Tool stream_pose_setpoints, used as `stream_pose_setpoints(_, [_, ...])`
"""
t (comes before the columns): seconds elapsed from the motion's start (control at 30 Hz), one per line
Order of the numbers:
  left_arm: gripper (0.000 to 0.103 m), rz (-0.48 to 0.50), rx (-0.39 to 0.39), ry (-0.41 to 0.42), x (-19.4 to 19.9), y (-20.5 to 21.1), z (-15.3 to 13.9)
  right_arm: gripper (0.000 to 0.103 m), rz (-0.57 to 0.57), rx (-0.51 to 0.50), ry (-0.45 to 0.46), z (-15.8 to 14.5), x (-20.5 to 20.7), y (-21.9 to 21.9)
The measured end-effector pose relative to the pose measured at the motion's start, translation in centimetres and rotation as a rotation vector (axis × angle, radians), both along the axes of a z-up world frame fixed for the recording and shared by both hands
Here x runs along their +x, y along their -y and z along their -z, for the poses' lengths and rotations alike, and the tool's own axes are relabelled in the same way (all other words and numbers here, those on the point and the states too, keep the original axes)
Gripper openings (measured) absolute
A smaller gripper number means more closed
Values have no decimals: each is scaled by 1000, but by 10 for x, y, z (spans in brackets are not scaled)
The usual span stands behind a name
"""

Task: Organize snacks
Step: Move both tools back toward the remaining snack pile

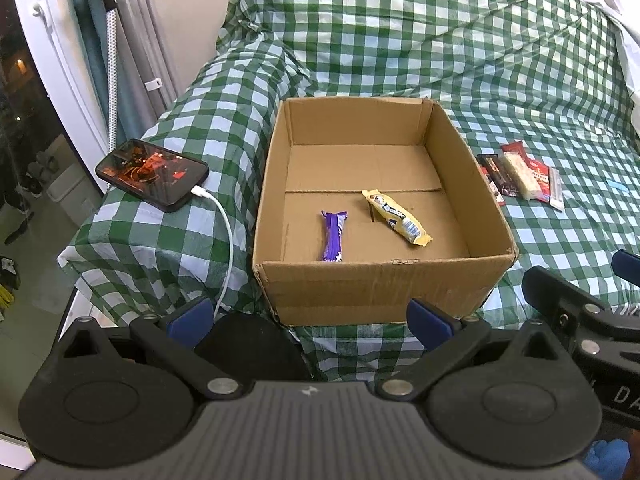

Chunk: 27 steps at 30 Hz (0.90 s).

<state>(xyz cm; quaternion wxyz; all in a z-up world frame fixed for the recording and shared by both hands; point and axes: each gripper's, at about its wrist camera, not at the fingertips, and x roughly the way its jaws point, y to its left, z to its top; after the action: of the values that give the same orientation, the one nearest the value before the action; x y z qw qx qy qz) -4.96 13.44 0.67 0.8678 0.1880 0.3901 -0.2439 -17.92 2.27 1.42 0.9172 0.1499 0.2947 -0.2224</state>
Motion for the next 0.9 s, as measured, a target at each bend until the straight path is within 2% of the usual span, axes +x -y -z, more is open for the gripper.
stream_pose_setpoints(0.9, [103, 15, 89, -16, 12, 33, 13, 102, 60, 109, 3, 22, 1, 42])
